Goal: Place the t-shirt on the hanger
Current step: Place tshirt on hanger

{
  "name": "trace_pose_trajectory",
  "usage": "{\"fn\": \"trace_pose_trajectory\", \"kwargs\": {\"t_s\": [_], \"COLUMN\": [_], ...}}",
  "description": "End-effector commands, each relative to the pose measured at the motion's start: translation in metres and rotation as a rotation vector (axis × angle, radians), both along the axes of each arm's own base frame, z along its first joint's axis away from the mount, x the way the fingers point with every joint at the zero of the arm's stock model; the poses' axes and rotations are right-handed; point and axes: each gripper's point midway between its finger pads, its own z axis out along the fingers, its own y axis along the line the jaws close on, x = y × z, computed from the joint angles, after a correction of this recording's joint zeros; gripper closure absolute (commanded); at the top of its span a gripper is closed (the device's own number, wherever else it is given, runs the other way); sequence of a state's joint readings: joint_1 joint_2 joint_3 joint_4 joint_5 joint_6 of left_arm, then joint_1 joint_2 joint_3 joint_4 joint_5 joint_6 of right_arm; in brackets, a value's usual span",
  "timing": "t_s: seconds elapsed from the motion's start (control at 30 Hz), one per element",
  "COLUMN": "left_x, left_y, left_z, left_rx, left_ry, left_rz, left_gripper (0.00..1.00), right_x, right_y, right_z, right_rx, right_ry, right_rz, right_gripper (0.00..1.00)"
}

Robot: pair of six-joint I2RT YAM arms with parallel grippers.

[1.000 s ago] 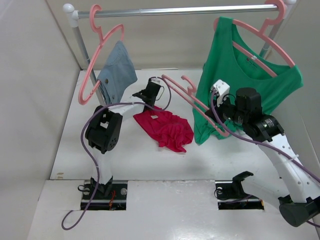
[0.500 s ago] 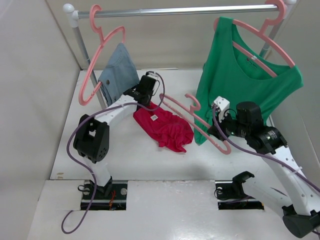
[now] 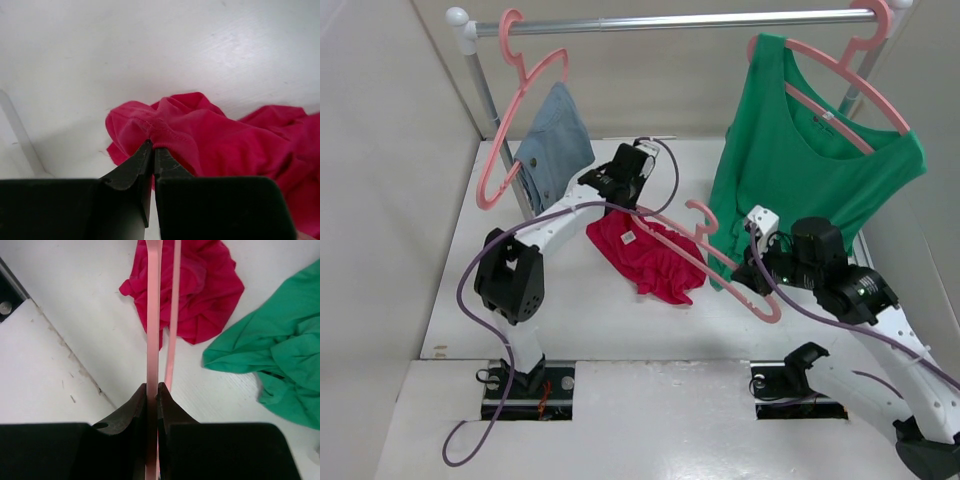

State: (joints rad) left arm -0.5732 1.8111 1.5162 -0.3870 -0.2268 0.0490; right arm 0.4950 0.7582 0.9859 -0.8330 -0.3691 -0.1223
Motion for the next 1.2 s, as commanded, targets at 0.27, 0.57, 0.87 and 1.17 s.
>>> {"fn": "trace_pose_trajectory", "kwargs": {"t_s": [0.27, 0.57, 0.87, 1.17], "left_x": [-0.036, -0.025, -0.023, -0.02], "left_y": [-0.018, 0.019, 0.019, 0.009], "left_z": [0.044, 0.048, 0.018, 0.021], "left_rx": [-0.059, 0.152, 0.213, 0.185], "left_ry": [0.0, -0.085, -0.021, -0.021], "left_rz": [-0.112, -0.035, -0.054, -0.086], "left_gripper": [1.0, 1.0, 1.0, 1.0], "right_x": [0.03, 0.036, 0.031, 0.04], "right_y": [0.038, 0.018, 0.026, 0.038], "right_z": [0.005, 0.0, 0.013, 0.021], "right_rx": [0.052, -0.008, 0.005, -0.006], "right_ry": [-0.047, -0.016, -0.042, -0.066], "right_rz": [0.0, -0.142, -0.111, -0.088], "right_gripper": [1.0, 1.0, 1.0, 1.0]}}
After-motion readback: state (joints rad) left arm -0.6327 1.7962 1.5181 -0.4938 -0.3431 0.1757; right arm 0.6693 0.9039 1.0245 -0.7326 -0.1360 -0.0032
